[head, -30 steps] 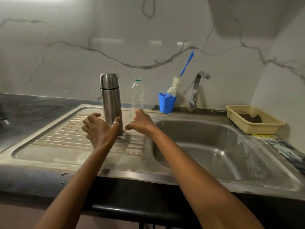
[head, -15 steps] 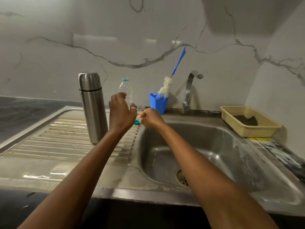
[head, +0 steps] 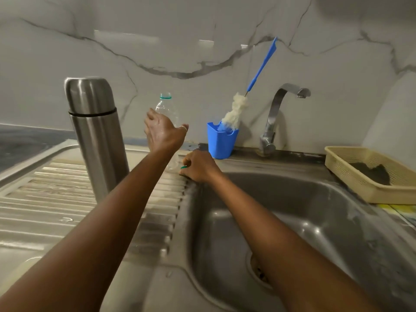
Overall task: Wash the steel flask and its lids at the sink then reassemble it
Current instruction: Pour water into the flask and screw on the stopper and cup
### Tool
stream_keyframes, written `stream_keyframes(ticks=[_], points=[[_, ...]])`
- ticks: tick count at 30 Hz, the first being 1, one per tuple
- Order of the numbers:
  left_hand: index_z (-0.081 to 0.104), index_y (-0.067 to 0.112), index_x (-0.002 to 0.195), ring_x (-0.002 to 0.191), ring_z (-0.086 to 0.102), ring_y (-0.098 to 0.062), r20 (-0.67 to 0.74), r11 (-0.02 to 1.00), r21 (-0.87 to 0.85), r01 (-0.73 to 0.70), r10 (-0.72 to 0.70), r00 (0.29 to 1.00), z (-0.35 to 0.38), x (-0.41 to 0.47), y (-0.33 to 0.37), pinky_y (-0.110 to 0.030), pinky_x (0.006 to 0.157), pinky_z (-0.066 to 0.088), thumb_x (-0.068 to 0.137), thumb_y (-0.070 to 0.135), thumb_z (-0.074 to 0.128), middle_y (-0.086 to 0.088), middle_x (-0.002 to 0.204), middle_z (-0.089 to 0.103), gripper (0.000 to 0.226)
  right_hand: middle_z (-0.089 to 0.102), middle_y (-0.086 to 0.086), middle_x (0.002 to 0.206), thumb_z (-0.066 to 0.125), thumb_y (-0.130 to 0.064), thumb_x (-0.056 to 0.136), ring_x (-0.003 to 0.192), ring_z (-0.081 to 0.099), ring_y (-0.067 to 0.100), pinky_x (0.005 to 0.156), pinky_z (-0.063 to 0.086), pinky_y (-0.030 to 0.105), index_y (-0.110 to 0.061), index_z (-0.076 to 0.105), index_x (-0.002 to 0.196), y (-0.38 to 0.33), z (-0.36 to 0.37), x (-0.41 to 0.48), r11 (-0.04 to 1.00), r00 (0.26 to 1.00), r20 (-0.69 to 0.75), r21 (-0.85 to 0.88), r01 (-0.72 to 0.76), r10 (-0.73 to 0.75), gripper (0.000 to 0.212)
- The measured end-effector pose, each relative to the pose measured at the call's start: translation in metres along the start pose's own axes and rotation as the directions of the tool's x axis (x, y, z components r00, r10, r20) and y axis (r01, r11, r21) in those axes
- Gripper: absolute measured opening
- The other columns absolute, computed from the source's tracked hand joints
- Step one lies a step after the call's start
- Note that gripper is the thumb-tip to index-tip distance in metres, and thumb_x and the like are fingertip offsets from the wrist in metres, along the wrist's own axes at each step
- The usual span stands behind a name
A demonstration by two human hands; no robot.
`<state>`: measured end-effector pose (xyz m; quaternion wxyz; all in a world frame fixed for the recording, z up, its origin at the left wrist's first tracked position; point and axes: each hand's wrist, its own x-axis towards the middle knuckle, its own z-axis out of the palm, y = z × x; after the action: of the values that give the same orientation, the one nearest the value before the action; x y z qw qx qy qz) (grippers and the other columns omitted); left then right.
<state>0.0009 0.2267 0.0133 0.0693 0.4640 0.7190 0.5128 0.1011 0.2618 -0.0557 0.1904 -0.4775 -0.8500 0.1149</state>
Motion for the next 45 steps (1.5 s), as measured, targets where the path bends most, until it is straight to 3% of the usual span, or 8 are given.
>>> stream_keyframes(ticks=[7, 10, 14, 18, 22, 27, 36, 45], points=[[0.031, 0.004, 0.144, 0.133, 0.045, -0.032, -0.003, 0.998, -0.056, -0.012, 0.012, 1.000, -0.001, -0.005, 0.008, -0.040, 0.110, 0.039, 0.093, 0.024, 0.073, -0.015, 0.141, 0.043, 0.070, 0.071, 0.007, 0.117, 0.069, -0.027, 0.093, 0.109, 0.065, 0.024, 0.093, 0.050, 0.030, -0.010, 0.072, 0.119, 0.004, -0.028, -0.009, 0.969, 0.985, -0.107, 0.220, -0.112, 0.138, 0.031], [0.036, 0.006, 0.140, 0.130, 0.048, -0.032, 0.005, 0.996, -0.081, -0.039, 0.040, 0.999, -0.010, -0.016, 0.014, -0.043, 0.109, 0.042, 0.090, 0.029, 0.076, -0.013, 0.138, 0.048, 0.069, 0.072, 0.002, 0.102, 0.068, -0.020, 0.093, 0.098, 0.066, 0.019, 0.091, 0.054, 0.031, -0.011, 0.075, 0.109, -0.001, -0.062, -0.020, 0.894, 0.956, -0.171, 0.424, -0.145, 0.236, 0.020], [0.040, 0.010, 0.138, 0.122, 0.054, -0.028, 0.040, 0.986, -0.159, -0.051, 0.058, 0.998, -0.020, -0.044, 0.026, -0.039, 0.100, 0.047, 0.085, 0.033, 0.080, -0.011, 0.133, 0.055, 0.070, 0.072, -0.003, 0.083, 0.069, -0.018, 0.086, 0.079, 0.066, 0.013, 0.063, 0.048, 0.020, -0.014, 0.077, 0.095, -0.015, -0.114, -0.043, 0.783, 0.890, -0.302, 0.615, -0.092, 0.342, 0.013], [0.045, 0.012, 0.134, 0.113, 0.059, -0.026, 0.084, 0.970, -0.236, -0.049, 0.071, 0.994, -0.026, -0.080, 0.043, -0.039, 0.094, 0.050, 0.082, 0.034, 0.083, -0.008, 0.125, 0.060, 0.068, 0.076, 0.004, 0.085, 0.073, -0.017, 0.082, 0.088, 0.074, 0.023, 0.082, 0.062, 0.037, -0.015, 0.071, 0.082, -0.031, -0.154, -0.064, 0.677, 0.840, -0.387, 0.735, 0.031, 0.381, 0.003], [0.046, 0.013, 0.135, 0.109, 0.060, -0.025, 0.137, 0.964, -0.253, -0.081, 0.119, 0.983, -0.029, -0.116, 0.057, -0.037, 0.089, 0.050, 0.080, 0.032, 0.085, -0.007, 0.123, 0.061, 0.070, 0.076, 0.002, 0.086, 0.076, -0.020, 0.078, 0.088, 0.074, 0.022, 0.087, 0.061, 0.043, -0.014, 0.072, 0.089, -0.036, -0.174, -0.087, 0.633, 0.820, -0.442, 0.763, 0.131, 0.364, 0.013], [0.045, 0.016, 0.137, 0.097, 0.057, -0.016, 0.218, 0.944, -0.314, -0.100, 0.174, 0.960, -0.032, -0.145, 0.067, -0.029, 0.079, 0.043, 0.082, 0.030, 0.084, 0.001, 0.118, 0.059, 0.069, 0.074, 0.000, 0.097, 0.075, -0.017, 0.090, 0.094, 0.072, 0.017, 0.091, 0.060, 0.039, -0.019, 0.070, 0.098, -0.030, -0.179, -0.119, 0.675, 0.832, -0.483, 0.712, 0.191, 0.273, 0.010], [0.039, 0.018, 0.146, 0.099, 0.060, -0.017, 0.312, 0.923, -0.369, -0.114, 0.238, 0.920, -0.036, -0.154, 0.079, -0.030, 0.080, 0.047, 0.085, 0.033, 0.081, 0.005, 0.119, 0.056, 0.075, 0.075, 0.008, 0.101, 0.070, -0.011, 0.094, 0.093, 0.073, 0.020, 0.085, 0.062, 0.030, -0.004, 0.071, 0.109, -0.027, -0.193, -0.147, 0.659, 0.885, -0.430, 0.720, 0.216, 0.179, 0.017], [0.049, 0.025, 0.117, 0.096, 0.068, -0.016, 0.473, 0.860, -0.510, -0.011, 0.291, 0.832, -0.047, -0.155, 0.075, -0.033, 0.081, 0.056, 0.086, 0.024, 0.080, 0.004, 0.104, 0.065, 0.044, 0.074, 0.012, 0.110, 0.066, -0.008, 0.096, 0.099, 0.073, 0.025, 0.085, 0.062, 0.034, -0.004, 0.071, 0.114, -0.013, -0.189, -0.151, 0.552, 0.919, -0.344, 0.812, 0.189, 0.191, 0.019]])
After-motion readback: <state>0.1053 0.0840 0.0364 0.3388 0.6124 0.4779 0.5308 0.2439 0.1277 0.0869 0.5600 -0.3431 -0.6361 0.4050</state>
